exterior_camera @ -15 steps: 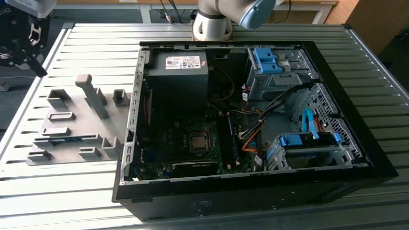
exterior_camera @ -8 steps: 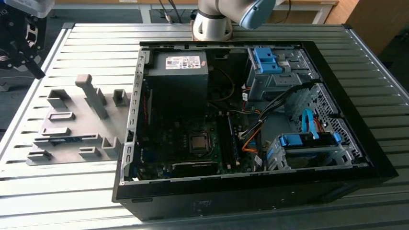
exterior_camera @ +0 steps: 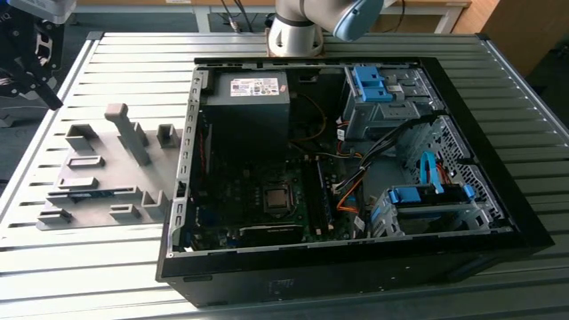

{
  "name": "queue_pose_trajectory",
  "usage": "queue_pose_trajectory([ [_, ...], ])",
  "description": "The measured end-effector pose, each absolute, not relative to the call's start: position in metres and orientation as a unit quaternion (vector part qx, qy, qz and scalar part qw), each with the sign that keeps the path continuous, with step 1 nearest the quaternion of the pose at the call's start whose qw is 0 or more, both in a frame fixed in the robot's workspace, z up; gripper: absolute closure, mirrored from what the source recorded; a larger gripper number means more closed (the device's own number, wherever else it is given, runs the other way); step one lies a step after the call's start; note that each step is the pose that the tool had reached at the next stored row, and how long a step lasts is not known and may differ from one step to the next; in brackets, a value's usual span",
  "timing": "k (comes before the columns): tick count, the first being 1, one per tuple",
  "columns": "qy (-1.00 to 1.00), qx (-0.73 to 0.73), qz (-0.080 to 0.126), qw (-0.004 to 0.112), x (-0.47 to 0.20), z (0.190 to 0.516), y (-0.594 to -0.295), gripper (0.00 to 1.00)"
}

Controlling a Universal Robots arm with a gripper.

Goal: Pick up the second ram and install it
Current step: 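Pick up the second ram and move it above second insertion slot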

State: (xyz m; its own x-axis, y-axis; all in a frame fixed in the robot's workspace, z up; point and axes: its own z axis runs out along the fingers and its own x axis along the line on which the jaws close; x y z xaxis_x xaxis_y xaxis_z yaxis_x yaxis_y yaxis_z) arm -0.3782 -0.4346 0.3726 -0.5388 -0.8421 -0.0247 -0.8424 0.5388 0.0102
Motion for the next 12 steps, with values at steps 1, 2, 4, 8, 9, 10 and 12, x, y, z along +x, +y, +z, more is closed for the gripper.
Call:
queue_pose_trajectory([
  [1,0.877,-0.48,0.01,0.008,-0.3782,0.3726,-0.4346,0.89],
  [2,0.877,-0.48,0.01,0.008,-0.3782,0.3727,-0.4346,0.89],
  [4,0.877,-0.48,0.01,0.008,-0.3782,0.3726,-0.4346,0.89],
  [8,0.876,-0.482,0.01,0.008,-0.3782,0.3726,-0.4346,0.89],
  [9,0.875,-0.483,0.01,0.008,-0.3784,0.3726,-0.4347,0.89],
  [10,0.874,-0.485,0.01,0.008,-0.3786,0.3726,-0.4348,0.89],
  [12,0.871,-0.491,0.011,0.008,-0.379,0.3726,-0.4349,0.89],
])
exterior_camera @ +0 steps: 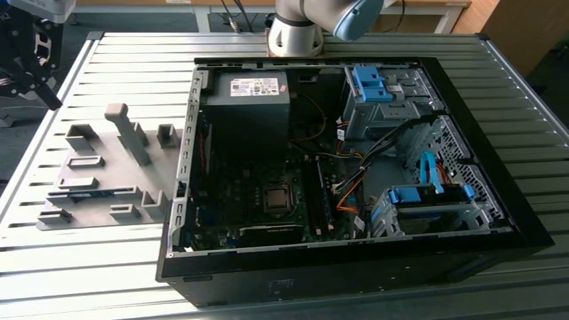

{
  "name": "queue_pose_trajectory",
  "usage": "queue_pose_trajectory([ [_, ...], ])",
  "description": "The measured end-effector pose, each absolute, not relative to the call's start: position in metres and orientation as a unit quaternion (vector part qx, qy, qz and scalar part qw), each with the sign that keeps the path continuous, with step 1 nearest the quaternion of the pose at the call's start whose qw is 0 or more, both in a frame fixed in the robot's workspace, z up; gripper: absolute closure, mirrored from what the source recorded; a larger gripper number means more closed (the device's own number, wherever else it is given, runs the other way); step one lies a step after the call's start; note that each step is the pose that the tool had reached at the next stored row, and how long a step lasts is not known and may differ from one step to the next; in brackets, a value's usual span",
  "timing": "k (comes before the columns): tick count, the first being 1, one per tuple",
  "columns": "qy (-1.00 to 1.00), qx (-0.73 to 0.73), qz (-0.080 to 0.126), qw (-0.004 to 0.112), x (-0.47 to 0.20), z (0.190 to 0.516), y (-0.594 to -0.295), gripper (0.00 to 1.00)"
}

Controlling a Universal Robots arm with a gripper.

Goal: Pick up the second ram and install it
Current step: 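Pick up the second ram and move it above second insertion slot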

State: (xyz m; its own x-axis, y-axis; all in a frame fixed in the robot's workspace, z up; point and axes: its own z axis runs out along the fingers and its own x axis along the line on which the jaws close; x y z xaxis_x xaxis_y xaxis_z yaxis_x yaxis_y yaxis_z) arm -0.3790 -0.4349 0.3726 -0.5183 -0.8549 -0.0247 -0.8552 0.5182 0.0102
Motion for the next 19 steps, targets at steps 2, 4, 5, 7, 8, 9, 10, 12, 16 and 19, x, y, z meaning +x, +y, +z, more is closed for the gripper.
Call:
queue_pose_trajectory([
  [2,0.868,-0.497,0.011,0.008,-0.3795,0.3726,-0.435,0.89],
  [4,0.864,-0.503,0.011,0.008,-0.38,0.3726,-0.435,0.89],
  [5,0.862,-0.506,0.011,0.008,-0.3801,0.3727,-0.435,0.89],
  [7,0.858,-0.513,0.011,0.008,-0.3805,0.3726,-0.4351,0.89],
  [8,0.856,-0.516,0.011,0.008,-0.3806,0.3726,-0.4352,0.89],
  [9,0.855,-0.519,0.011,0.008,-0.3808,0.3726,-0.4352,0.89],
  [10,0.854,-0.52,0.011,0.008,-0.3809,0.3726,-0.4352,0.89],
  [12,0.854,-0.521,0.011,0.008,-0.3809,0.3726,-0.4352,0.89],
  [16,0.854,-0.521,0.011,0.008,-0.3809,0.3726,-0.4352,0.89],
  [19,0.854,-0.521,0.011,0.008,-0.3809,0.3726,-0.4352,0.89],
])
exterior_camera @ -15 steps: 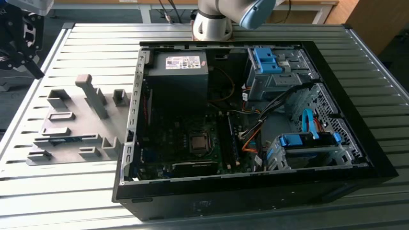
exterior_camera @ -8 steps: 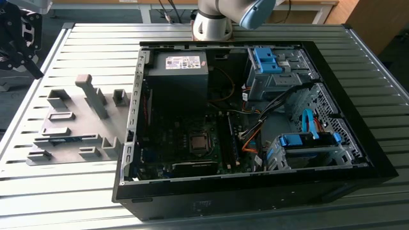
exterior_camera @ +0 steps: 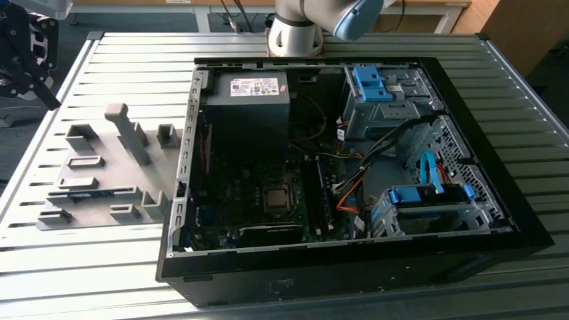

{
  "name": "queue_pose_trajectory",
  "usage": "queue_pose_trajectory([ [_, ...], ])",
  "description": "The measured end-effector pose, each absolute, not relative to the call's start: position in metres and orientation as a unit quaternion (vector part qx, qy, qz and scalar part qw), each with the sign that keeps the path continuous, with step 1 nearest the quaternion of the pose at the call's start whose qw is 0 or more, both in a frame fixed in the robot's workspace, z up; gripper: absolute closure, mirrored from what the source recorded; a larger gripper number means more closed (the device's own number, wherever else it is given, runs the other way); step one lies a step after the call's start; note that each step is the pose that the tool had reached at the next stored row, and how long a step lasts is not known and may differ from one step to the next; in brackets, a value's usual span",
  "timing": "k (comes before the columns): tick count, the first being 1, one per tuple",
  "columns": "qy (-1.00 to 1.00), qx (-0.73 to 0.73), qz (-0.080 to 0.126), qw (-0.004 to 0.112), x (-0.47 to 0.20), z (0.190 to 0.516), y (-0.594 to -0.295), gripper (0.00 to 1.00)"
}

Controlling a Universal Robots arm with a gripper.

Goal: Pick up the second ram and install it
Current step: 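Pick up the second ram and move it above second insertion slot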

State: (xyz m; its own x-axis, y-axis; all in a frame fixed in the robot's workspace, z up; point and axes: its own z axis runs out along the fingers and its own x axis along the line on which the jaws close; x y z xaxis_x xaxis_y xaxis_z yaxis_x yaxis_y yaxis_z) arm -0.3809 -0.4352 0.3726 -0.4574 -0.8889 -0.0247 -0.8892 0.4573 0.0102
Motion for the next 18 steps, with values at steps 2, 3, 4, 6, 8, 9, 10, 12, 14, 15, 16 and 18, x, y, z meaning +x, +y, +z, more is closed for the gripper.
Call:
queue_pose_trajectory([
  [2,0.854,-0.521,0.011,0.008,-0.3809,0.3726,-0.4352,0.89],
  [3,0.854,-0.521,0.011,0.008,-0.3809,0.3726,-0.4352,0.89],
  [4,0.854,-0.521,0.011,0.008,-0.3809,0.3726,-0.4352,0.89],
  [6,0.852,-0.524,0.011,0.008,-0.3811,0.3725,-0.4353,0.89],
  [8,0.844,-0.536,0.011,0.008,-0.3812,0.3724,-0.4353,0.89],
  [9,0.84,-0.543,0.011,0.008,-0.3812,0.3722,-0.4353,0.89],
  [10,0.835,-0.551,0.011,0.008,-0.3812,0.3719,-0.4353,0.89],
  [12,0.828,-0.56,0.011,0.007,-0.3814,0.3713,-0.4354,0.89],
  [14,0.822,-0.569,0.011,0.007,-0.3814,0.3707,-0.4355,0.89],
  [15,0.818,-0.574,0.011,0.007,-0.3814,0.3703,-0.4355,0.89],
  [16,0.815,-0.58,0.011,0.007,-0.3814,0.37,-0.4355,0.89],
  [18,0.805,-0.593,0.011,0.007,-0.3815,0.3689,-0.4355,0.89],
])
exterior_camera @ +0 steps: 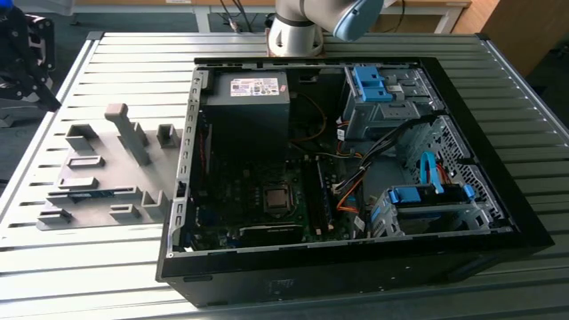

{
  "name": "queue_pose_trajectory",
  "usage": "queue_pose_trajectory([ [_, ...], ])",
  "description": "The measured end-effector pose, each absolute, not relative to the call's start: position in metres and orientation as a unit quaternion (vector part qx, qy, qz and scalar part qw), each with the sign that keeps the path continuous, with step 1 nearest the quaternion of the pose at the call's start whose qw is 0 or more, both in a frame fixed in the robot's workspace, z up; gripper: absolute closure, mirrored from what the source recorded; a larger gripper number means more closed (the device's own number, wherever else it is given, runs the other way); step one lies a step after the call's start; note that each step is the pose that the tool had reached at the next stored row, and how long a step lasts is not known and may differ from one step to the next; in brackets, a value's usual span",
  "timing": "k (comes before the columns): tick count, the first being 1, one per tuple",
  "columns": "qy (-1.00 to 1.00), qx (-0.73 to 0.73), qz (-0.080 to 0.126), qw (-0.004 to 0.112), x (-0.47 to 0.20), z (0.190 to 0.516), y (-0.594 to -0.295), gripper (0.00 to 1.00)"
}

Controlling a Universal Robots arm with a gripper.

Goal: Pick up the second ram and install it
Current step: 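Pick up the second ram and move it above second insertion slot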

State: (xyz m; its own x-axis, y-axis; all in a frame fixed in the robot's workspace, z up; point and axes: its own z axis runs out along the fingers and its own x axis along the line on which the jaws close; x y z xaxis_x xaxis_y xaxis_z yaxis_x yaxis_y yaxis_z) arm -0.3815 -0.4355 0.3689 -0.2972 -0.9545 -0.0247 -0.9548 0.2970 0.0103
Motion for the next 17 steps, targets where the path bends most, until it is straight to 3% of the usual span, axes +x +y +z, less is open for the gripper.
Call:
queue_pose_trajectory([
  [12,0.771,-0.636,0.012,0.006,-0.388,0.359,-0.438,0.89],
  [13,0.767,-0.642,0.012,0.006,-0.388,0.358,-0.438,0.84],
  [15,0.762,-0.648,0.013,0.005,-0.389,0.356,-0.439,0.84],
  [17,0.761,-0.648,0.013,0.005,-0.391,0.354,-0.44,0.71],
])
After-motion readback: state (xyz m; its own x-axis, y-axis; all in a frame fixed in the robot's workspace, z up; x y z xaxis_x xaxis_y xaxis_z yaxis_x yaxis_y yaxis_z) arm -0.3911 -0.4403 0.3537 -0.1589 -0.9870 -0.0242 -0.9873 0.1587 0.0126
